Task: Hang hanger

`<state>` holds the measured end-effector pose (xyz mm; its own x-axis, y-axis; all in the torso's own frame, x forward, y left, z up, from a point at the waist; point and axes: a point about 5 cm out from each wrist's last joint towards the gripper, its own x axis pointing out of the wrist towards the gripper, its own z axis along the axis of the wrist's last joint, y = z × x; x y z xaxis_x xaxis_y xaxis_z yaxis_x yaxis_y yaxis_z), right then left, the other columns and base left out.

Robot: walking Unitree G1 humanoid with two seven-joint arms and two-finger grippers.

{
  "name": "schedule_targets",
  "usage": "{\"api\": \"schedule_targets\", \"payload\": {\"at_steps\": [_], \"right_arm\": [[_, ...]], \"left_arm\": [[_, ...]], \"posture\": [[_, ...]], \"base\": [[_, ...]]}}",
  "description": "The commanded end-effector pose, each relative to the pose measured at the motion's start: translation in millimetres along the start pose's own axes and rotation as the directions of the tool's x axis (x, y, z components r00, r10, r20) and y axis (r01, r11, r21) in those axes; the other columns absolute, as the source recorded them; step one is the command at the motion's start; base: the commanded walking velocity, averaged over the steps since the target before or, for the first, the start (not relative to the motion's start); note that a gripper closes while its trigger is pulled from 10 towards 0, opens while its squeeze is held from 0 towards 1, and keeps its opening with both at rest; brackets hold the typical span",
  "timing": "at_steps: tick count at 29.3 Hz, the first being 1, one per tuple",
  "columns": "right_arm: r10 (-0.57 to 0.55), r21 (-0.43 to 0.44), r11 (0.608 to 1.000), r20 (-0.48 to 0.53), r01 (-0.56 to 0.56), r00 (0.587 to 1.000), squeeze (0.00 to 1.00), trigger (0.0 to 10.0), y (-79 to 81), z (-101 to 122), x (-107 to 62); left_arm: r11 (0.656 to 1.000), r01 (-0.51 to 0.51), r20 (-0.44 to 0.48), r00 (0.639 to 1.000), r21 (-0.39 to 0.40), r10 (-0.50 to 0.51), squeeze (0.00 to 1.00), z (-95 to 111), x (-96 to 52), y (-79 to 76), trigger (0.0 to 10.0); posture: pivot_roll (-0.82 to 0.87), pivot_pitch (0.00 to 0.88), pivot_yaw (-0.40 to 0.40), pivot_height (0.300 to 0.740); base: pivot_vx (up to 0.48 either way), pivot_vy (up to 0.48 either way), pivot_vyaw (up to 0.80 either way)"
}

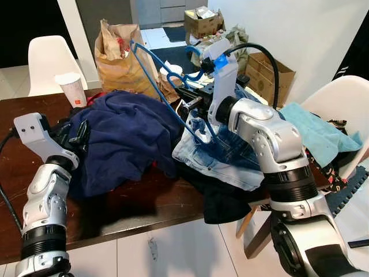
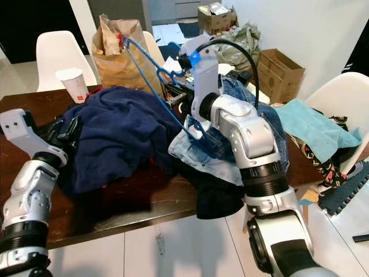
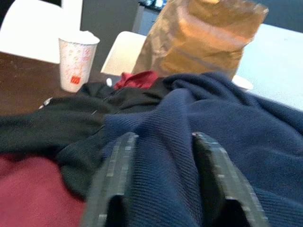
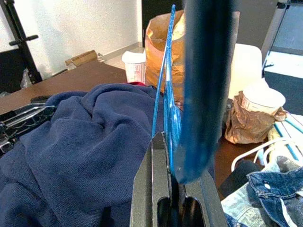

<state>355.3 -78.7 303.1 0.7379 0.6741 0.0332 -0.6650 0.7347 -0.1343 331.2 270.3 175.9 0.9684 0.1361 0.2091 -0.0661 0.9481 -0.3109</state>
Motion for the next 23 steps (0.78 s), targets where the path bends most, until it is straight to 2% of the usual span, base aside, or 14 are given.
{"api": "schedule_targets", "payload": {"at_steps": [1, 4, 6, 8, 9, 10, 11, 12, 15, 16, 17, 18, 20, 23], "right_arm": [[0.003, -0.003, 1.000, 0.008, -0.003, 1.000, 0.00, 10.0, 2.9, 2, -1.2], [0.002, -0.001, 1.000, 0.010, -0.002, 1.000, 0.00, 10.0, 2.7, 3, -0.9], [0.000, 0.002, 1.000, 0.012, 0.000, 1.000, 0.00, 10.0, 2.3, 3, 0.0], [0.000, 0.003, 1.000, 0.013, 0.000, 1.000, 0.00, 10.0, 2.3, 3, 0.2], [-0.002, 0.006, 1.000, 0.014, 0.001, 1.000, 0.00, 10.0, 2.4, 4, 0.2], [-0.003, 0.009, 1.000, 0.016, 0.003, 1.000, 0.00, 10.0, 2.4, 4, 0.2], [-0.003, 0.009, 1.000, 0.016, 0.003, 1.000, 0.00, 10.0, 2.4, 4, 0.2], [-0.004, 0.011, 1.000, 0.017, 0.004, 1.000, 0.00, 10.0, 2.4, 4, 0.2], [-0.005, 0.015, 1.000, 0.020, 0.004, 1.000, 0.00, 10.0, 3.4, 3, 1.3], [-0.004, 0.016, 1.000, 0.020, 0.004, 1.000, 0.00, 10.0, 3.6, 3, 1.5], [-0.004, 0.017, 1.000, 0.022, 0.004, 1.000, 0.00, 10.0, 3.9, 3, 2.0], [-0.004, 0.018, 1.000, 0.023, 0.003, 1.000, 0.00, 10.0, 4.2, 3, 2.4], [-0.004, 0.018, 1.000, 0.023, 0.003, 1.000, 0.00, 10.0, 4.2, 3, 2.4], [-0.001, 0.023, 1.000, 0.032, 0.001, 0.999, 0.00, 10.0, 5.2, 5, 4.1]], "left_arm": [[1.000, -0.023, 0.018, 1.000, 0.011, 0.022, 0.00, 6, 1.7, 7.1, 0.0], [1.000, -0.014, 0.036, 0.999, 0.027, 0.013, 0.00, 12, 3.4, 6.6, 0.0], [0.999, -0.007, 0.079, 0.997, 0.047, 0.004, 0.00, 25, 7.3, 4.8, 0.0], [0.999, -0.007, 0.095, 0.995, 0.053, 0.002, 0.00, 29, 8.5, 4.7, 0.0], [0.998, -0.020, 0.143, 0.990, 0.066, 0.011, 0.00, 43, 11.0, 6.4, 0.0], [0.995, -0.053, 0.213, 0.976, 0.079, 0.035, 0.00, 66, 13.5, 11.0, 0.0], [0.995, -0.053, 0.213, 0.976, 0.079, 0.035, 0.00, 66, 13.5, 11.0, 0.0], [0.993, -0.076, 0.261, 0.964, 0.085, 0.052, 0.00, 81, 14.4, 14.0, 0.0], [0.967, -0.215, 0.481, 0.868, 0.136, 0.125, 0.00, 162, 12.3, 31.4, 0.0], [0.960, -0.242, 0.521, 0.843, 0.141, 0.135, 0.00, 178, 10.0, 34.0, 0.0], [0.946, -0.288, 0.586, 0.796, 0.149, 0.150, 0.00, 206, 5.0, 37.7, 0.0], [0.936, -0.318, 0.627, 0.763, 0.150, 0.159, 0.00, 224, 0.7, 39.8, 0.0], [0.936, -0.318, 0.627, 0.763, 0.150, 0.159, 0.00, 224, 0.7, 39.8, 0.0], [0.865, -0.475, 0.795, 0.581, 0.161, 0.171, 0.00, 307, -29.0, 40.7, 0.0]], "posture": [[-0.16, 0.102, 0.007, 0.740], [-0.15, 0.102, 0.008, 0.740], [-0.14, 0.097, 0.011, 0.740], [-0.14, 0.097, 0.011, 0.740], [-0.14, 0.094, 0.012, 0.740], [-0.13, 0.093, 0.012, 0.740], [-0.13, 0.093, 0.012, 0.740], [-0.13, 0.092, 0.012, 0.740], [-0.12, 0.083, 0.015, 0.740], [-0.12, 0.083, 0.015, 0.740], [-0.11, 0.079, 0.018, 0.740], [-0.11, 0.078, 0.018, 0.740], [-0.11, 0.078, 0.018, 0.740], [-0.10, 0.071, 0.020, 0.740]], "base": [[0.000, 0.000, 0.00], [0.000, 0.000, 0.00], [0.000, 0.000, 0.00], [0.000, 0.000, 0.00], [0.000, 0.000, 0.00], [0.000, 0.000, 0.00], [0.000, 0.000, 0.00], [0.000, 0.000, 0.00], [0.000, 0.000, 0.00], [0.000, 0.000, 0.00], [0.000, 0.000, 0.00], [0.000, 0.000, 0.00], [0.000, 0.000, 0.00], [0.000, 0.000, 0.00]]}}
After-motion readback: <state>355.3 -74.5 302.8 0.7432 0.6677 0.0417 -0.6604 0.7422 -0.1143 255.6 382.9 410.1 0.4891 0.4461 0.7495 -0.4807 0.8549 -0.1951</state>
